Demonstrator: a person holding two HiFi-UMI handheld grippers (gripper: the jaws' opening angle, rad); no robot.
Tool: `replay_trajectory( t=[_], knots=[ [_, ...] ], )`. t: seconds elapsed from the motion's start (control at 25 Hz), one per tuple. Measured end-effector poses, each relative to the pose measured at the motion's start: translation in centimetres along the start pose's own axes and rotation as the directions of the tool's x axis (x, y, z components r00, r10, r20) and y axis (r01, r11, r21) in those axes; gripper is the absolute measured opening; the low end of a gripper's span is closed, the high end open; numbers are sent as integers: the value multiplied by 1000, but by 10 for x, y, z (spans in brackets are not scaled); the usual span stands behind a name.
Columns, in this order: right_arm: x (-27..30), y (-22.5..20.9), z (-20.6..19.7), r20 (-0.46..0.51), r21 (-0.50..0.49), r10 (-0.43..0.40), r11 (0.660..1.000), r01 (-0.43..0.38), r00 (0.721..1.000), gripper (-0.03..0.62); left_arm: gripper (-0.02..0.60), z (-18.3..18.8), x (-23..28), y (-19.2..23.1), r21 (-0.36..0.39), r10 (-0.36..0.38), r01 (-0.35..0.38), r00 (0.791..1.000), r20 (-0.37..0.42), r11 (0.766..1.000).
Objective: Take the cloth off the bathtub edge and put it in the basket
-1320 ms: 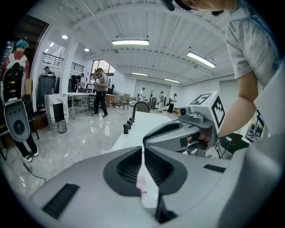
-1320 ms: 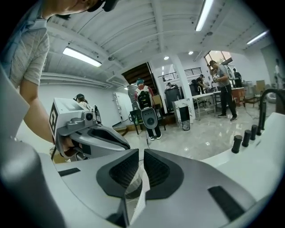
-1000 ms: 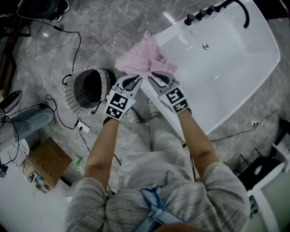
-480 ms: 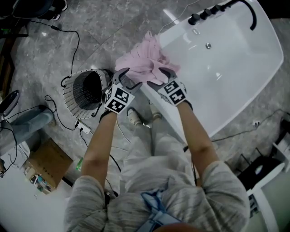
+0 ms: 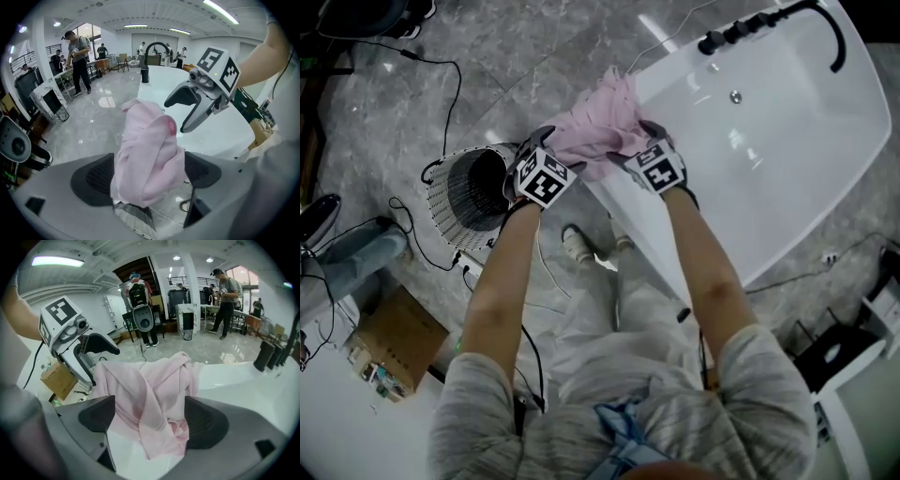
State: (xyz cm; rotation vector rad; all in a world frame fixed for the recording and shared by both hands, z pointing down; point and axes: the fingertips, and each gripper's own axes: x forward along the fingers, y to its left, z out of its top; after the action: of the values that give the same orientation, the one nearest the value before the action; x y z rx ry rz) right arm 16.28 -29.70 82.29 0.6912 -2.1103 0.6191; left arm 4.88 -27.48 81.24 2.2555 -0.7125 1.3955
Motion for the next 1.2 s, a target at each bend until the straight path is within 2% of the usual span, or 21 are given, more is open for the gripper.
replay_trajectory(
  t=[0.24, 0.32, 0.6, 0.92, 0.96, 1.04, 1.2],
  knots=[
    [24, -18, 7, -59, -163, -71, 985, 61, 996, 433, 458, -5, 25, 14, 8, -31, 32, 996, -85, 999],
    [34, -20, 6, -64, -183, -75, 981, 63, 995, 433, 457, -5, 32, 15, 21, -36, 38, 994, -104, 999],
    [39, -22, 9, -17, -152, -129, 980, 124, 992, 433, 457, 3, 54, 2, 9, -107, 109, 985, -132, 994],
    [40, -17, 10, 5, -77, -164, 983, 164, 986, 428, 457, 17, 68, 3, 29, -32, 35, 996, -81, 999],
    [39, -16, 10, 4, -67, -161, 985, 160, 987, 417, 457, 18, 68, 3, 35, -18, 21, 997, -75, 999],
    [38, -12, 10, 9, -33, -144, 989, 144, 990, 354, 453, 20, 67, 4, 40, 11, -8, 998, -56, 999],
    [37, 3, 10, 29, 74, -53, 996, 51, 998, 190, 407, 28, 61, 3, 85, 80, -80, 997, -6, 993]
  ],
)
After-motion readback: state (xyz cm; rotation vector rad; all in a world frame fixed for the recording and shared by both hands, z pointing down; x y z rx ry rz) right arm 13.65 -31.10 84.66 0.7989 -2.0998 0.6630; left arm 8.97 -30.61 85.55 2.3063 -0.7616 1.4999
